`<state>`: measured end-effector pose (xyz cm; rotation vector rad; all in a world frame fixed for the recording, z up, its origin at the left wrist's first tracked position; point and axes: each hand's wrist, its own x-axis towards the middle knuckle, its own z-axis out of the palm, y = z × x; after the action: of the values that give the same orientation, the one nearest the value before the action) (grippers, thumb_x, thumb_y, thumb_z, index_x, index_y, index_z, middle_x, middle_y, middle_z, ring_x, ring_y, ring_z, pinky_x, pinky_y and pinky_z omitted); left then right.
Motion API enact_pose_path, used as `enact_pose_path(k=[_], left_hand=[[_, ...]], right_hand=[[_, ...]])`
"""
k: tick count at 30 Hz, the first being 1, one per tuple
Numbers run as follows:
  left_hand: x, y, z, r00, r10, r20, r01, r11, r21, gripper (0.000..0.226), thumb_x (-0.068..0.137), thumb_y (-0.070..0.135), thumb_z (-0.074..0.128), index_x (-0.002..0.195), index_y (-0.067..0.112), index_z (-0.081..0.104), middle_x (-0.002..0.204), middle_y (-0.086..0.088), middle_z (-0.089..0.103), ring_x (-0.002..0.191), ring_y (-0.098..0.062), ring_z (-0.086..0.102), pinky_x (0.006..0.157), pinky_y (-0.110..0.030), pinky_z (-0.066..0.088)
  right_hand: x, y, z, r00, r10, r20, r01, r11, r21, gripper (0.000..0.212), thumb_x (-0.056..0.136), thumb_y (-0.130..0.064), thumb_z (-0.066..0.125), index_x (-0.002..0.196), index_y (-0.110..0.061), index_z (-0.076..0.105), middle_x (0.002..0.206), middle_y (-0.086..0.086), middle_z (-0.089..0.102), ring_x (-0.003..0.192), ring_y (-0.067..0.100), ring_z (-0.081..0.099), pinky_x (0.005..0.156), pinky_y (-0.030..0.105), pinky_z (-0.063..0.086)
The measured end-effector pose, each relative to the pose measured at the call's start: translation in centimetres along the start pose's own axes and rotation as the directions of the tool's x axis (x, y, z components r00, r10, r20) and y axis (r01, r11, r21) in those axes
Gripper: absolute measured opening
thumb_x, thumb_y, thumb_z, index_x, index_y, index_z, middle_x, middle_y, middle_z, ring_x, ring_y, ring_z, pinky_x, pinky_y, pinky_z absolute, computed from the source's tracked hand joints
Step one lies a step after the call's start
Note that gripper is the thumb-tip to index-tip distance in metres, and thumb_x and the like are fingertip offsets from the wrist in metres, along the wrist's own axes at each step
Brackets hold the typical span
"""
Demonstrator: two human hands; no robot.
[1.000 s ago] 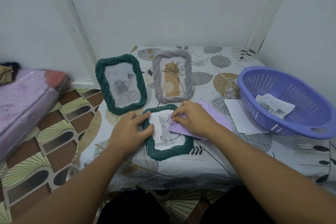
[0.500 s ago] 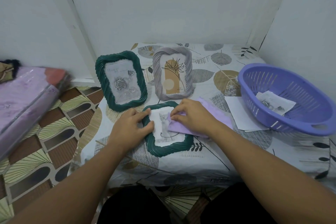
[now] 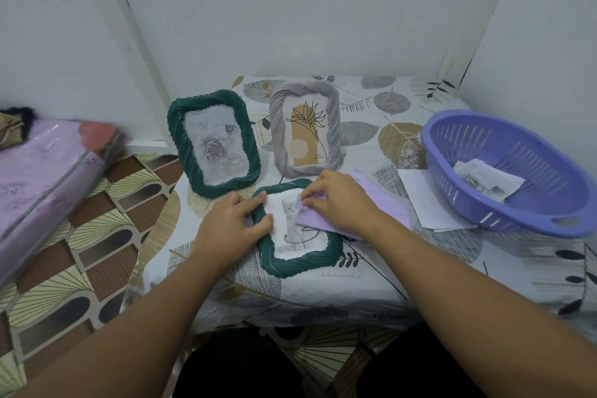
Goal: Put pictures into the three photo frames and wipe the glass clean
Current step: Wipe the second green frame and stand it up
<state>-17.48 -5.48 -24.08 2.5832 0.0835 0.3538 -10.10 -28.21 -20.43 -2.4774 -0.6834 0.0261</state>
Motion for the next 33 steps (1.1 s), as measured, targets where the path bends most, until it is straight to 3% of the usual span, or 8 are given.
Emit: enact_pose_path(k=[3,9,14,20,26,28,31,33], left_hand=[[0.0,-0.1,0.0,1.000,-0.004,-0.004,0.004,1.000,-0.007,0.054,0.086,0.058,0.064,0.137,0.041,0.060,0.096,0.015,0.049,0.094,-0.004,0.048,0.079,-0.030,0.043],[0.1,-0.2,0.0,1.000,-0.001,0.006,0.001,1.000,0.006,0.054,0.086,0.058,0.063,0.138,0.042,0.059,0.095,0.016,0.048,0.095,-0.005,0.047,0.080,-0.031,0.044],[0.1,-0.1,0.1,1.000,-0.002,-0.005,0.001,1.000,-0.003,0.054,0.086,0.056,0.065,0.137,0.040,0.060,0.095,0.015,0.049,0.094,-0.005,0.048,0.081,-0.032,0.045],[0.1,-0.1,0.1,1.000,0.004,-0.007,-0.004,1.000,0.000,0.054,0.086,0.056,0.065,0.137,0.041,0.060,0.093,0.015,0.048,0.093,-0.006,0.048,0.080,-0.031,0.044],[0.1,-0.2,0.1,1.000,-0.006,-0.009,0.006,1.000,-0.007,0.053,0.086,0.056,0.065,0.137,0.041,0.060,0.094,0.015,0.048,0.094,-0.005,0.048,0.079,-0.030,0.043],[0.1,-0.2,0.2,1.000,-0.004,-0.007,0.004,1.000,-0.004,0.053,0.086,0.056,0.065,0.137,0.041,0.060,0.094,0.016,0.048,0.094,-0.005,0.048,0.079,-0.030,0.044],[0.2,-0.2,0.2,1.000,0.003,-0.008,-0.003,1.000,-0.009,0.054,0.086,0.056,0.065,0.137,0.041,0.060,0.096,0.015,0.050,0.096,-0.005,0.049,0.082,-0.031,0.045],[0.2,-0.3,0.2,1.000,0.004,-0.005,-0.004,1.000,-0.012,0.054,0.086,0.057,0.065,0.138,0.041,0.059,0.097,0.014,0.050,0.096,-0.006,0.049,0.084,-0.032,0.046]], right_hand=[[0.1,-0.3,0.4,1.000,0.009,-0.009,-0.009,1.000,0.006,0.014,0.095,-0.031,0.068,0.102,-0.028,0.080,0.098,-0.002,0.058,0.092,0.014,0.057,0.086,0.037,0.049],[-0.7,0.4,-0.8,0.993,-0.041,0.107,0.030,0.995,0.098,0.008,0.090,-0.034,0.074,0.094,-0.031,0.080,0.093,-0.013,0.060,0.089,0.000,0.057,0.088,0.028,0.047],[0.0,-0.6,0.3,1.000,-0.005,-0.010,0.005,1.000,-0.002,0.014,0.095,-0.031,0.068,0.102,-0.029,0.080,0.096,-0.003,0.058,0.093,0.016,0.058,0.087,0.039,0.050],[-1.1,0.0,-0.8,0.989,-0.073,0.130,0.062,0.995,0.083,0.011,0.092,-0.035,0.072,0.098,-0.031,0.080,0.097,-0.009,0.062,0.094,0.006,0.058,0.092,0.034,0.049],[-0.2,-0.2,0.1,1.000,-0.006,-0.003,0.006,1.000,-0.010,0.014,0.096,-0.031,0.068,0.104,-0.029,0.079,0.098,-0.002,0.058,0.094,0.015,0.057,0.087,0.038,0.050],[-0.6,-0.1,-0.2,0.999,-0.027,0.043,0.026,0.999,0.034,0.013,0.094,-0.032,0.070,0.101,-0.029,0.080,0.097,-0.004,0.059,0.093,0.012,0.058,0.088,0.034,0.048],[-1.4,0.3,-1.5,0.981,-0.062,0.183,0.041,0.992,0.121,0.009,0.090,-0.033,0.075,0.096,-0.030,0.081,0.096,-0.014,0.063,0.090,-0.004,0.059,0.084,0.013,0.043],[-1.3,0.4,-1.9,0.980,-0.055,0.191,0.032,0.992,0.124,0.008,0.090,-0.033,0.076,0.096,-0.030,0.081,0.093,-0.016,0.062,0.088,-0.008,0.058,0.080,0.008,0.040]])
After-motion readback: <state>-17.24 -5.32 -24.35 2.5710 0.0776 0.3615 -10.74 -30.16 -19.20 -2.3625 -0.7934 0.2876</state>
